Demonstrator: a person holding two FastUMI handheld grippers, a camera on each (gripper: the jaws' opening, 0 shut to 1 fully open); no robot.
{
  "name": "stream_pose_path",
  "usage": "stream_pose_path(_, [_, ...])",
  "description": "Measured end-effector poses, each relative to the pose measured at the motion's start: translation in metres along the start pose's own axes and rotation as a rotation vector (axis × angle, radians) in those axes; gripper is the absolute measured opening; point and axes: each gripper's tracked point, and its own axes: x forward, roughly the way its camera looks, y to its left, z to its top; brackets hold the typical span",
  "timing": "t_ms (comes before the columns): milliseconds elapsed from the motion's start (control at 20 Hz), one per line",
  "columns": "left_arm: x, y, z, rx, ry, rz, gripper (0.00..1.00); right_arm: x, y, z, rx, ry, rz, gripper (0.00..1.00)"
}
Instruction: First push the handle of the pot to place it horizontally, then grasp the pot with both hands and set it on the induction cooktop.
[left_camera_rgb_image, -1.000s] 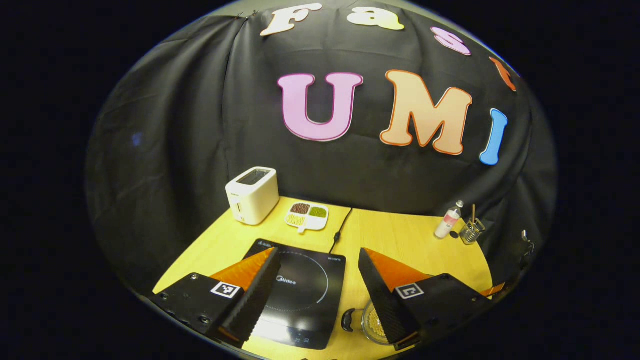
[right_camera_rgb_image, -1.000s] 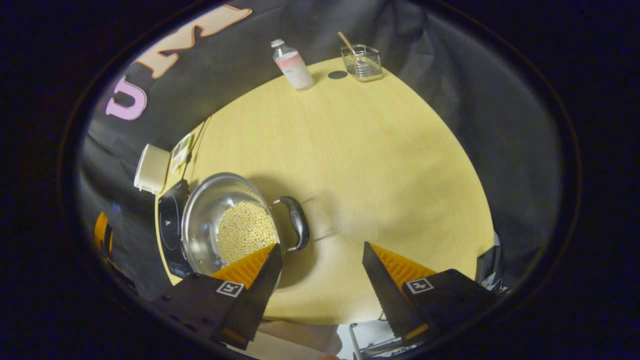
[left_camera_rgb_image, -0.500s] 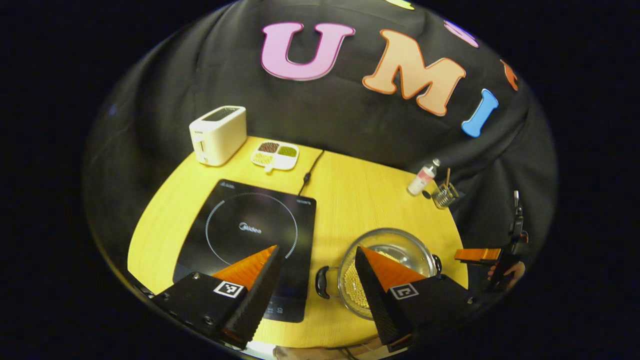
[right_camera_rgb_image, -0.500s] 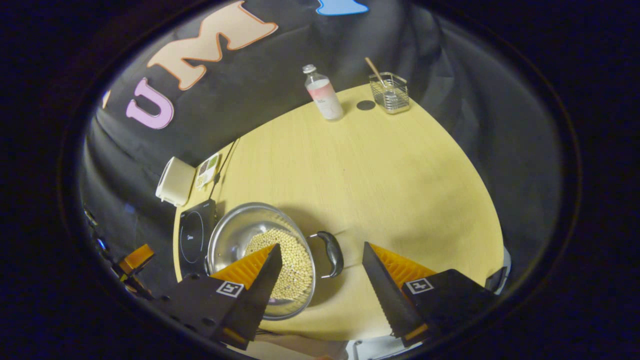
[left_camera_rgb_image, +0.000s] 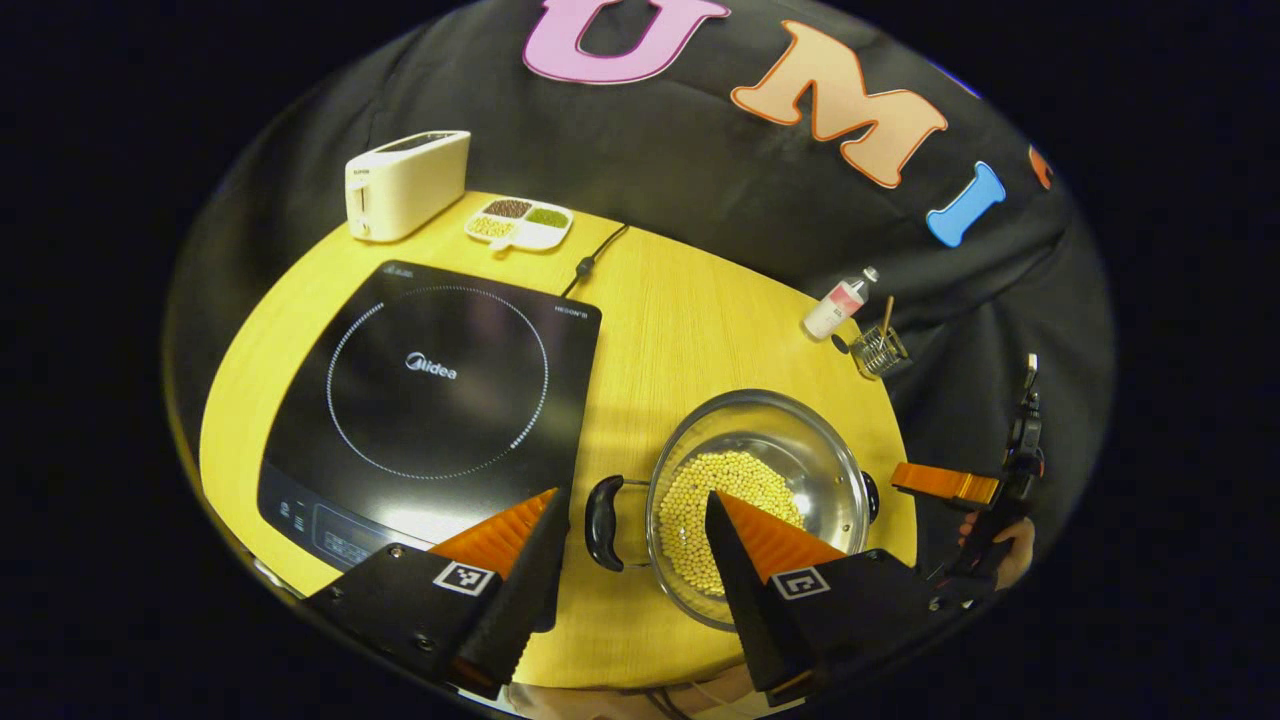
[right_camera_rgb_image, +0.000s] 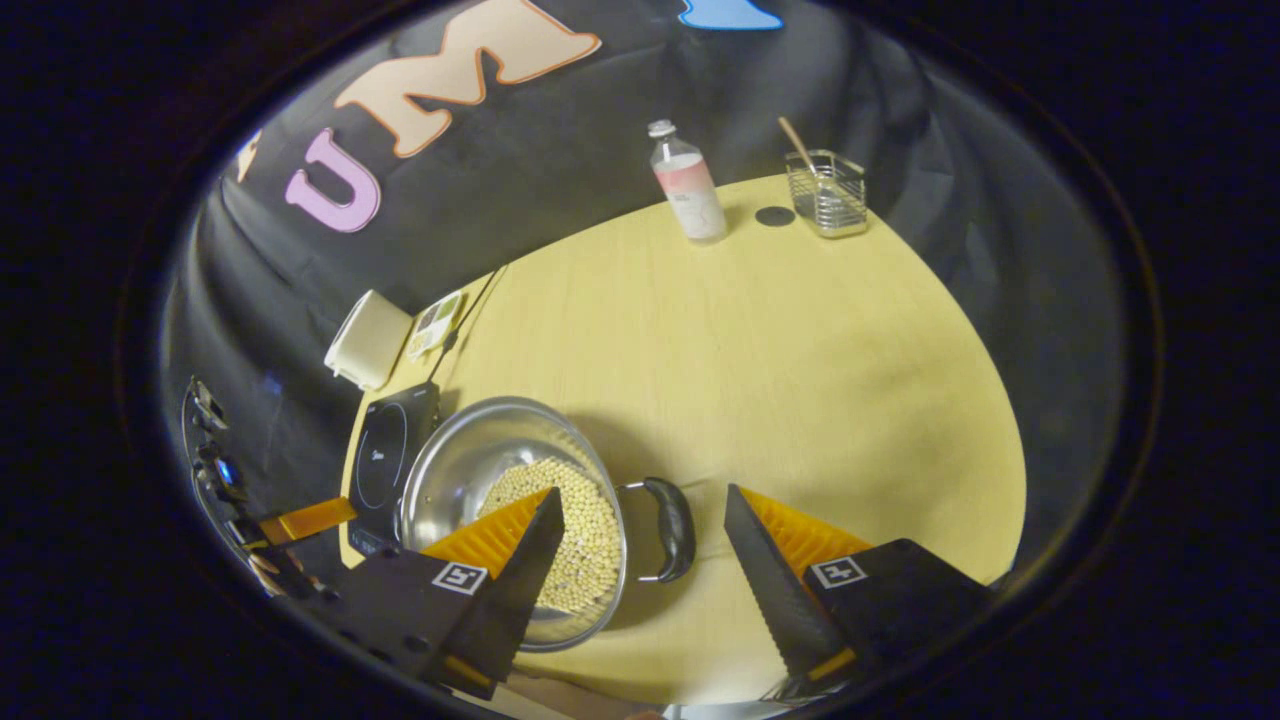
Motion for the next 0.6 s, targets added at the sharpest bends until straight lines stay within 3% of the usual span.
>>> stream_pose_path(100, [0.006,0.000,-0.005,-0.024,0.007,-0.007,0.86,0.006,-0.001,-0.005,-0.015,-0.001,-0.002,1.00])
stream_pose_path(250, [0.017,0.005,-0.011,-0.008,0.021,0.020,0.86,0.011,-0.003,-0.007,-0.013,0.002,-0.005,1.00])
stream_pose_path(300, [0.020,0.008,-0.014,-0.001,0.031,0.028,0.85,0.012,-0.004,-0.008,-0.009,0.008,-0.003,0.94])
stream_pose_path(350, [0.022,0.010,-0.017,0.002,0.041,0.031,0.86,0.013,-0.005,-0.008,0.000,0.010,0.002,1.00])
stream_pose_path(400, [0.024,0.009,-0.020,0.004,0.051,0.033,0.86,0.015,-0.004,-0.009,0.009,0.011,0.007,0.94])
stream_pose_path(450, [0.027,0.011,-0.023,0.006,0.060,0.037,0.86,0.017,-0.004,-0.009,0.017,0.012,0.012,1.00])
stream_pose_path(500, [0.031,0.013,-0.024,0.007,0.067,0.041,0.86,0.020,-0.004,-0.011,0.023,0.016,0.015,0.94])
stream_pose_path(550, [0.034,0.013,-0.027,0.005,0.076,0.041,0.86,0.021,-0.003,-0.013,0.026,0.021,0.018,1.00])
stream_pose_path(600, [0.036,0.012,-0.030,0.000,0.085,0.038,0.86,0.024,-0.004,-0.015,0.027,0.028,0.019,0.94])
